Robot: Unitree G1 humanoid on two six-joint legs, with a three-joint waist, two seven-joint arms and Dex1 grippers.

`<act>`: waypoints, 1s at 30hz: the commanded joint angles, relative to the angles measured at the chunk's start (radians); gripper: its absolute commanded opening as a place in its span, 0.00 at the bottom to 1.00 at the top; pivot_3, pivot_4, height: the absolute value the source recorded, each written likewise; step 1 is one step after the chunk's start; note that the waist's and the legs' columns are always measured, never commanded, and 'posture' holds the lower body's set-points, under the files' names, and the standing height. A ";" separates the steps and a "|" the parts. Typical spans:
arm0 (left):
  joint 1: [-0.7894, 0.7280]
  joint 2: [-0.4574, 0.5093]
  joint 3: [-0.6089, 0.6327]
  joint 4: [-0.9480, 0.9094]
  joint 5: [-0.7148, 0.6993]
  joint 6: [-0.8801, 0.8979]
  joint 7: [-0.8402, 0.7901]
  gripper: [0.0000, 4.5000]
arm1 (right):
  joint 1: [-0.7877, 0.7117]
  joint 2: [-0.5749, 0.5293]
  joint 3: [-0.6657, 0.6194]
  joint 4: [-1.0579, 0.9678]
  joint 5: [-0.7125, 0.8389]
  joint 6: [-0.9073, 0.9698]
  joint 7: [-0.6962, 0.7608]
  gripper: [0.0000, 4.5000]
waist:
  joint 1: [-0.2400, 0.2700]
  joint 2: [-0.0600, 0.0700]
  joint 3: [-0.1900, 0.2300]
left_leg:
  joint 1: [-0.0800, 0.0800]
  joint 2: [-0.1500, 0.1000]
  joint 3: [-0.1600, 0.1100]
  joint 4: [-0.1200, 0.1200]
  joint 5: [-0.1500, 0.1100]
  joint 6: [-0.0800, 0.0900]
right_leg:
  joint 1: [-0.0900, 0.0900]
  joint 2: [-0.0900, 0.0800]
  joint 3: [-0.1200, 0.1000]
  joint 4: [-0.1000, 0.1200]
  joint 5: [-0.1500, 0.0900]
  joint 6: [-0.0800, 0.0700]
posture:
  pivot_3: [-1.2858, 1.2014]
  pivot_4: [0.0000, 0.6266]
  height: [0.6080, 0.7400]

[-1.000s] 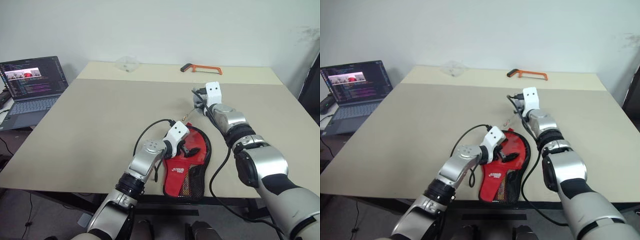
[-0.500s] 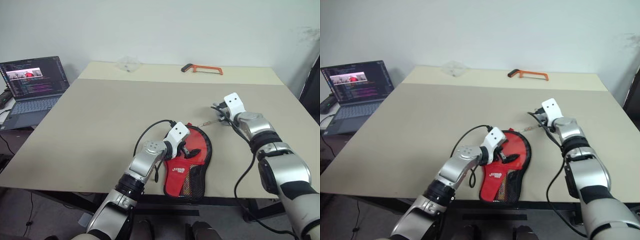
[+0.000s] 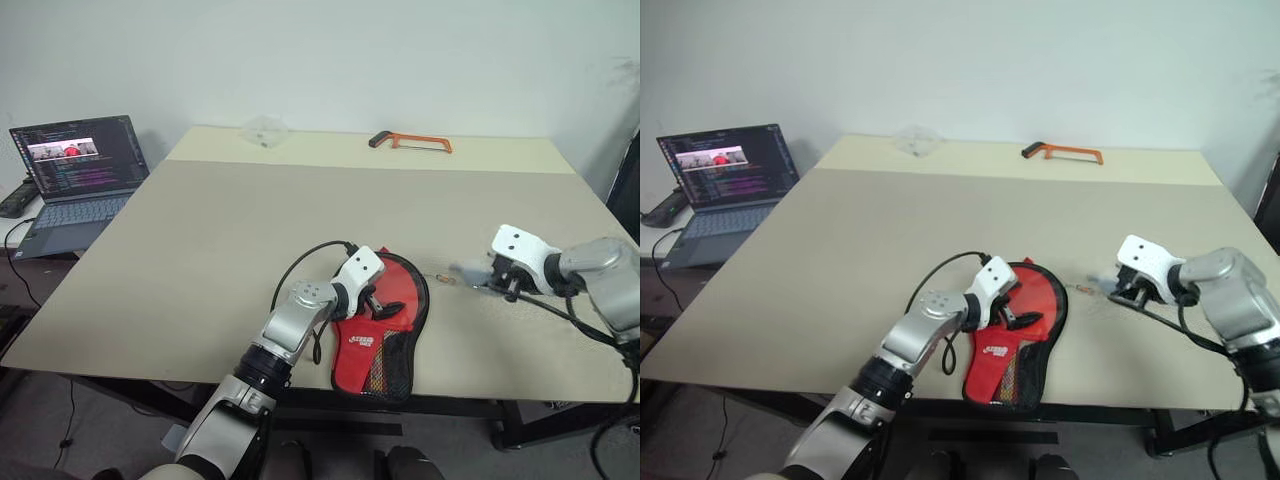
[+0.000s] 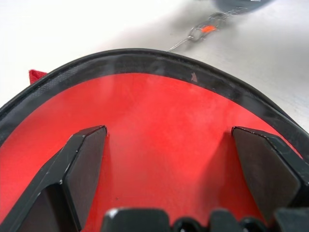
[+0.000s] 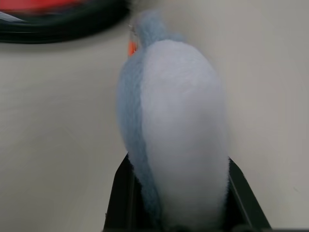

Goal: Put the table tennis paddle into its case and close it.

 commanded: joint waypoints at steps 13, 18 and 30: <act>0.046 0.008 -0.066 0.078 0.040 0.085 -0.017 1.00 | 0.184 -0.043 0.054 -0.394 0.152 -0.048 0.172 0.12 | 0.001 -0.001 -0.002 | 0.001 0.000 0.000 0.000 -0.002 -0.003 | 0.005 -0.002 -0.001 -0.010 0.001 0.002 | 0.52 0.24 1.00; 0.054 0.013 -0.074 0.071 0.045 0.094 -0.020 1.00 | 0.266 -0.070 0.042 -0.486 0.251 -0.096 0.267 0.12 | 0.002 -0.003 -0.003 | 0.001 0.000 0.000 -0.001 -0.003 -0.003 | 0.006 -0.002 -0.002 -0.010 0.000 0.002 | 0.52 0.24 1.00; 0.027 0.027 -0.082 0.100 0.066 0.096 -0.030 1.00 | 0.359 -0.050 0.099 -0.590 0.360 -0.101 0.320 0.12 | 0.002 -0.009 -0.006 | 0.001 0.000 -0.001 0.000 -0.004 -0.004 | 0.006 -0.002 -0.002 -0.010 0.000 0.001 | 0.52 0.24 1.00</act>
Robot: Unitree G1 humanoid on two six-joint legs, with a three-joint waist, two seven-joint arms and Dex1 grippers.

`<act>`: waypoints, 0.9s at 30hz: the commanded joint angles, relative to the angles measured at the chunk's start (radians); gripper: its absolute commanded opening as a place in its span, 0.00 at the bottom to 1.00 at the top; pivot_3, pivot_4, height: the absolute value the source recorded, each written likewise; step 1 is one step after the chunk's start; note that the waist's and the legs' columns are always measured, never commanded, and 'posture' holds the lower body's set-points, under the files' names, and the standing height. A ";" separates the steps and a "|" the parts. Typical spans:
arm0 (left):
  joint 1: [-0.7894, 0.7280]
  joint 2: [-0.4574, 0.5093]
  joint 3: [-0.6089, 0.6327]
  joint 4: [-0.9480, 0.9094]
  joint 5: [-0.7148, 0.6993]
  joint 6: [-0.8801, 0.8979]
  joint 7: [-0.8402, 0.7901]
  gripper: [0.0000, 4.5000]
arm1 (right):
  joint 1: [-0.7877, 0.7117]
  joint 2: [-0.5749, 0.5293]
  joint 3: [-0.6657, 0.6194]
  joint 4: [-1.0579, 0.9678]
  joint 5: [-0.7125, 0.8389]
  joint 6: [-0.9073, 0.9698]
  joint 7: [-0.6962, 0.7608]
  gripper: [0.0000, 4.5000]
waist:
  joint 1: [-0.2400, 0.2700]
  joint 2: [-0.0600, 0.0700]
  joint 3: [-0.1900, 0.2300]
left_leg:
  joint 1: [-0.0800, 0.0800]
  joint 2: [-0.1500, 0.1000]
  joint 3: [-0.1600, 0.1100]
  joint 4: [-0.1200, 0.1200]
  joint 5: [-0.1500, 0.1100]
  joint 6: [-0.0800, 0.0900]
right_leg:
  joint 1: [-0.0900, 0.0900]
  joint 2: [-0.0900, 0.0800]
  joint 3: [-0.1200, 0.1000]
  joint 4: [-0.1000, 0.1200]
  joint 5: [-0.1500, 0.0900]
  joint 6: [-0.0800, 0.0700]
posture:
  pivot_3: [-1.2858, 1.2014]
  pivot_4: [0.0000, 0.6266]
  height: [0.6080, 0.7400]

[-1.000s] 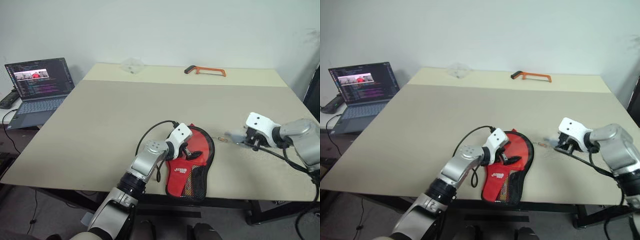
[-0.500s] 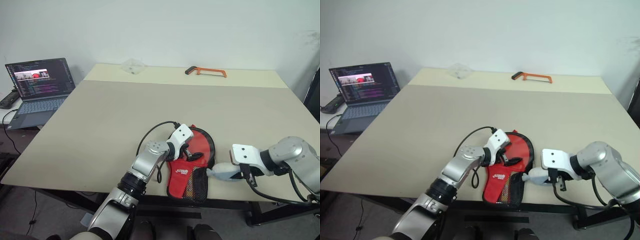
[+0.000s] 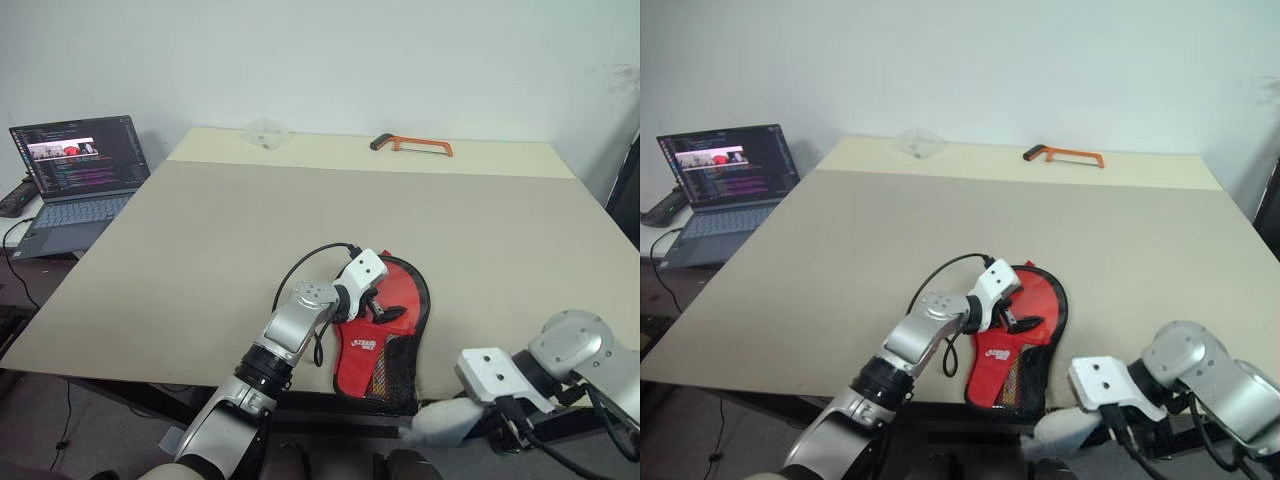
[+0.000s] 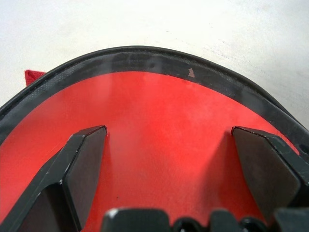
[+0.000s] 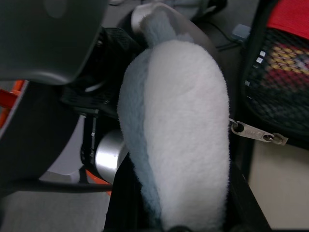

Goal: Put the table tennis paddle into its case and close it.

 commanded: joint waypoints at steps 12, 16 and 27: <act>0.024 0.022 -0.048 0.125 0.042 0.057 -0.008 1.00 | -0.104 0.045 -0.059 0.172 -0.013 -0.040 -0.074 0.12 | 0.000 -0.005 -0.003 | 0.001 0.000 0.000 0.001 -0.001 -0.002 | 0.000 -0.002 0.000 0.000 0.001 0.000 | 0.52 0.24 1.00; 0.037 0.028 -0.006 0.070 -0.007 0.026 -0.039 1.00 | -0.160 0.051 -0.043 0.257 -0.042 -0.016 -0.087 0.19 | -0.001 -0.007 -0.004 | 0.001 0.000 0.001 0.001 -0.003 -0.005 | 0.000 -0.003 0.000 -0.001 0.001 0.000 | 0.52 0.24 1.00; 0.039 0.179 0.129 -0.221 -0.194 -0.046 -0.269 1.00 | -0.227 0.054 -0.021 0.355 -0.055 -0.006 -0.032 1.00 | -0.003 -0.003 0.009 | -0.002 0.001 0.002 -0.002 -0.004 -0.002 | 0.000 0.001 0.001 0.003 -0.001 0.003 | 0.52 0.24 1.00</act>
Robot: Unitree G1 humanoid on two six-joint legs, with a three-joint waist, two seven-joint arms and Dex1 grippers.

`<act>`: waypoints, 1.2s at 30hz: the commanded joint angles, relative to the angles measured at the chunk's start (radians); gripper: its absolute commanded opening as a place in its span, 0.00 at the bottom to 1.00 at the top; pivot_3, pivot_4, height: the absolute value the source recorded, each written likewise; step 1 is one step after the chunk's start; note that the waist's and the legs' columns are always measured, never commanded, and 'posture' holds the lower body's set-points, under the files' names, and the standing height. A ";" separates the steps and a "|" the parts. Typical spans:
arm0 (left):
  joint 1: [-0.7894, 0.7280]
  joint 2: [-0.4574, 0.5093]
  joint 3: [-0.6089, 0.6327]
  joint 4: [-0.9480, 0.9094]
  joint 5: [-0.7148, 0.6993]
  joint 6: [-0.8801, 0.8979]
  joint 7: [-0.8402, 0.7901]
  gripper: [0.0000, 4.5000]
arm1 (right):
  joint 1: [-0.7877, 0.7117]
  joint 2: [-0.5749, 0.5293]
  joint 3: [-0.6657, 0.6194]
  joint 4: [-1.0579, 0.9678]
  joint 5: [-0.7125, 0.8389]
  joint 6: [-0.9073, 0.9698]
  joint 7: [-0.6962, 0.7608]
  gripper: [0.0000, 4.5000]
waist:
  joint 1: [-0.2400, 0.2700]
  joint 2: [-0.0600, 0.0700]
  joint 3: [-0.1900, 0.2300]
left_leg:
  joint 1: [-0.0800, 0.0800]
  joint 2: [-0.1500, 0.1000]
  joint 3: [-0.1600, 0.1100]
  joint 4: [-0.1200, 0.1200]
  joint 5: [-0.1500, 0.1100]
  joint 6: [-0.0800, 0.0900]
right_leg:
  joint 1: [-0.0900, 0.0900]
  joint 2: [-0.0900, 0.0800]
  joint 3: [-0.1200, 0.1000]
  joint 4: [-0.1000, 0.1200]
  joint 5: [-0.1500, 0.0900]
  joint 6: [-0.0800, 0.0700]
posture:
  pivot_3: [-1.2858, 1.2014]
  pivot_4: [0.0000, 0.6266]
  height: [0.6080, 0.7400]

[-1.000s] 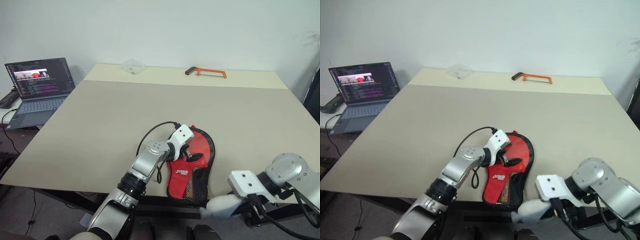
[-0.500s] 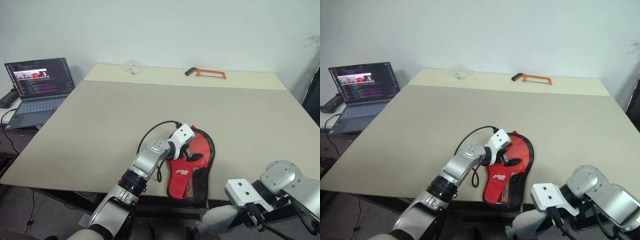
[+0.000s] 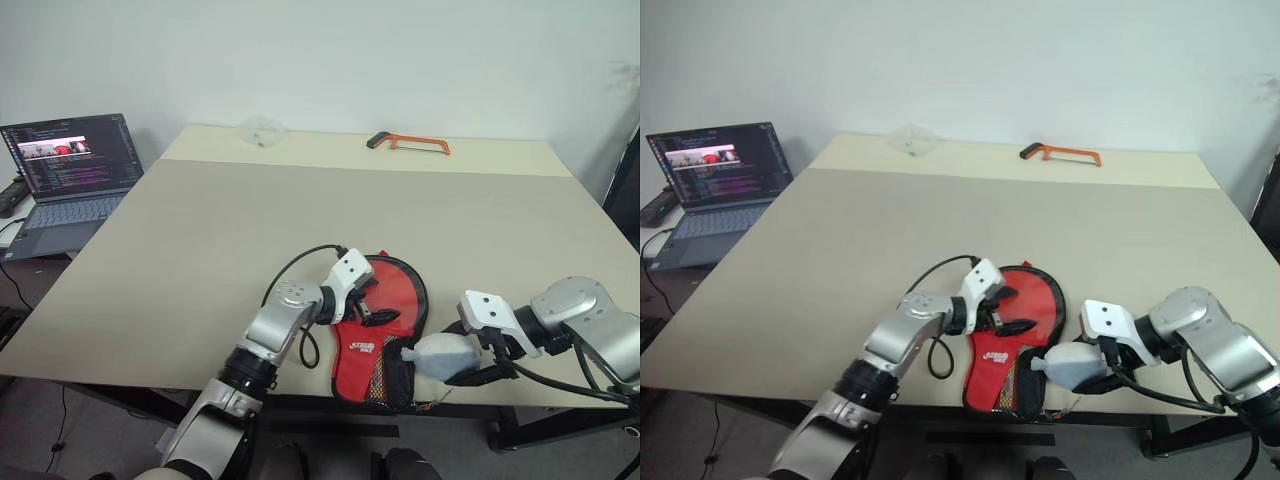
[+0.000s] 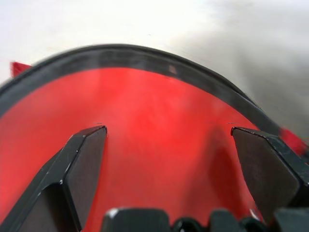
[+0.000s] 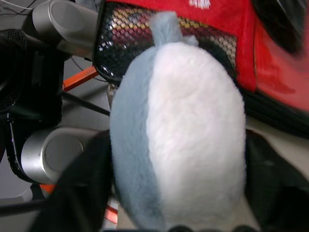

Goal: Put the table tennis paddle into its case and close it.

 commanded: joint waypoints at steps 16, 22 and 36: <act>0.167 0.735 0.548 -0.235 -0.378 0.023 -0.481 1.00 | 0.165 -0.163 -0.615 0.002 0.283 0.127 0.029 1.00 | 0.000 0.003 0.017 | -0.007 0.001 0.000 0.000 -0.004 -0.001 | -0.006 -0.001 -0.002 0.001 -0.002 -0.003 | 0.52 0.24 1.00; 0.242 0.816 0.637 -0.213 -0.397 0.031 -0.484 1.00 | 0.268 -0.182 -0.780 -0.031 0.329 0.192 0.010 1.00 | 0.003 0.003 0.017 | -0.008 0.002 0.000 0.002 -0.004 -0.001 | -0.007 -0.002 -0.003 0.001 -0.005 -0.007 | 0.52 0.24 1.00; 0.419 0.823 0.765 -0.279 -0.379 0.025 -0.373 1.00 | 0.119 -0.154 -0.578 0.015 0.317 0.146 -0.036 1.00 | -0.005 0.004 0.017 | -0.008 0.002 0.003 0.002 -0.003 -0.001 | -0.009 -0.002 0.000 0.002 -0.004 -0.007 | 0.52 0.24 1.00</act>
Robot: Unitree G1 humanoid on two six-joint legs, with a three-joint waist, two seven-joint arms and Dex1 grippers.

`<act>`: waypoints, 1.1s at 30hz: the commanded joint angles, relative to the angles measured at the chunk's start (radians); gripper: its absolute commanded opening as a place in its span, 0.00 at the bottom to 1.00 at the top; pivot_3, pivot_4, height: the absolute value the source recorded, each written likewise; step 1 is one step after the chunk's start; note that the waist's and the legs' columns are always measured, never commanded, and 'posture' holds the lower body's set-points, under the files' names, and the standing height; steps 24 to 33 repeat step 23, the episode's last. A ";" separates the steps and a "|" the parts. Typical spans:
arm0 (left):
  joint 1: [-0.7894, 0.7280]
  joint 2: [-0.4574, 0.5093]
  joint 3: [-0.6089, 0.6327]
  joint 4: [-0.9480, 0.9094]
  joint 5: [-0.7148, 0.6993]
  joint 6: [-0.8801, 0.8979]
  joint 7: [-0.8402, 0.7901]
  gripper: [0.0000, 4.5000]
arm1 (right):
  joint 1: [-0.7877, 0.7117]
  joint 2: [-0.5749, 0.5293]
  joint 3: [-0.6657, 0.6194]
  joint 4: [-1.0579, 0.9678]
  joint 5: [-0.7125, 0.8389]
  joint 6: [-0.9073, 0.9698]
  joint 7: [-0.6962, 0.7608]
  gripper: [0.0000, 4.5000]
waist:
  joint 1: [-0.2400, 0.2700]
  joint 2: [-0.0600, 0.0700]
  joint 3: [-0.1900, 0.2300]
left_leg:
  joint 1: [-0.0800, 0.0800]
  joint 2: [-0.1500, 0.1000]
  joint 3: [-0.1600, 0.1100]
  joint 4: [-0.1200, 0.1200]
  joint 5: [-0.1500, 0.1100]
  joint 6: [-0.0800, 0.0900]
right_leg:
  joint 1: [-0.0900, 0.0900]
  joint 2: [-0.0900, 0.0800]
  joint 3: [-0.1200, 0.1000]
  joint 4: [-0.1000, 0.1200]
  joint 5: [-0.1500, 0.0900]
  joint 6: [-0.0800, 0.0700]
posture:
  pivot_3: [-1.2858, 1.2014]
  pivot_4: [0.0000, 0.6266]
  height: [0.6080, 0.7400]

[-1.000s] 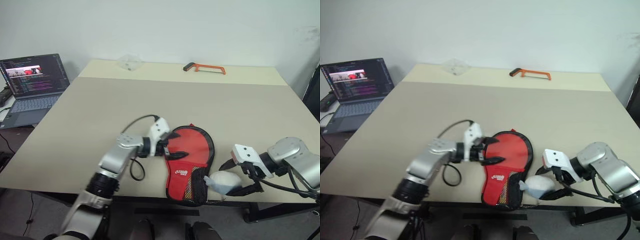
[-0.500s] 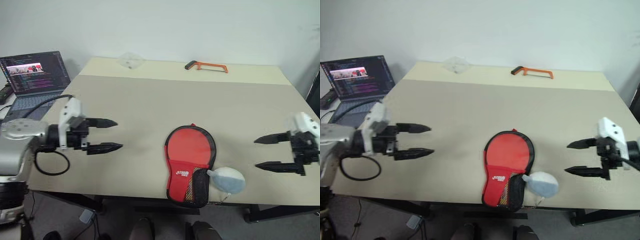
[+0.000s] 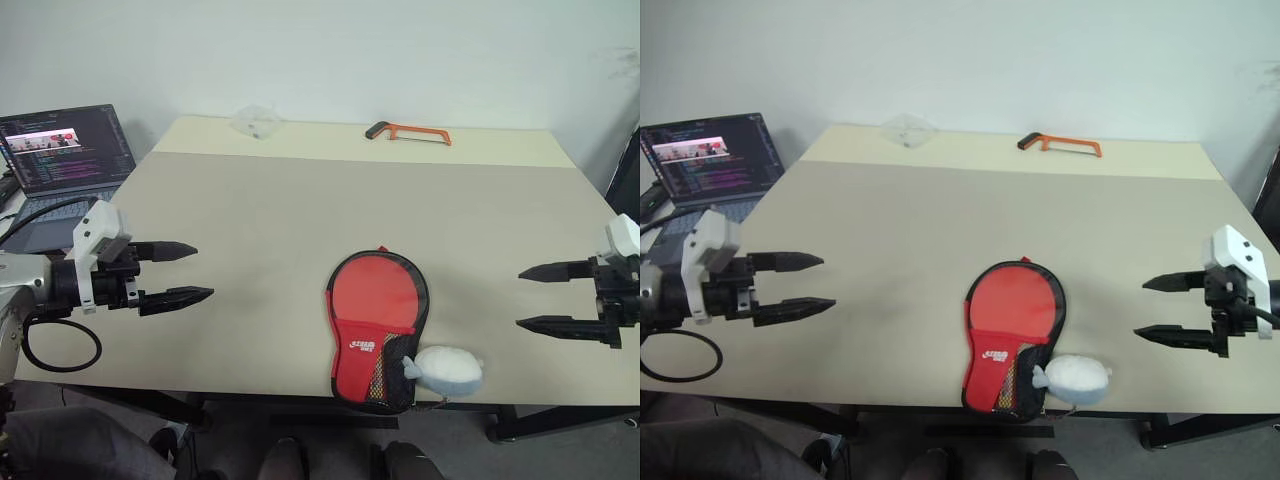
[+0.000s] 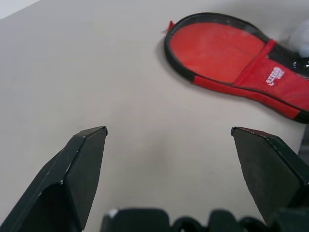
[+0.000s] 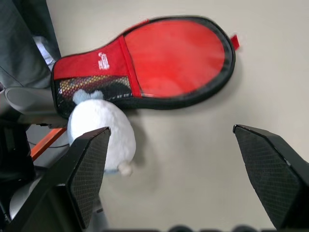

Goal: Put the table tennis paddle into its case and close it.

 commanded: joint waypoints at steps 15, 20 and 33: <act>-0.011 -0.044 0.009 0.007 0.008 -0.058 0.092 1.00 | -0.308 0.033 0.278 0.230 -0.107 -0.114 0.021 1.00 | -0.001 -0.001 0.001 | -0.002 -0.001 0.002 0.004 0.000 0.000 | -0.008 0.000 0.002 0.014 0.001 0.001 | 0.52 0.24 1.00; -0.034 -0.035 -0.029 0.026 0.024 -0.085 0.088 1.00 | -0.346 0.038 0.294 0.220 -0.099 -0.111 0.045 1.00 | -0.007 0.000 0.001 | -0.002 0.001 0.000 0.004 0.000 0.000 | -0.008 0.003 0.001 0.016 0.000 0.000 | 0.52 0.24 1.00; -0.033 -0.011 -0.013 0.055 0.035 -0.101 0.089 1.00 | -0.373 0.071 0.314 0.243 -0.118 -0.145 0.036 1.00 | -0.013 0.000 0.001 | -0.002 0.001 0.001 0.004 0.000 0.000 | -0.008 0.003 0.001 0.015 0.000 0.000 | 0.52 0.24 1.00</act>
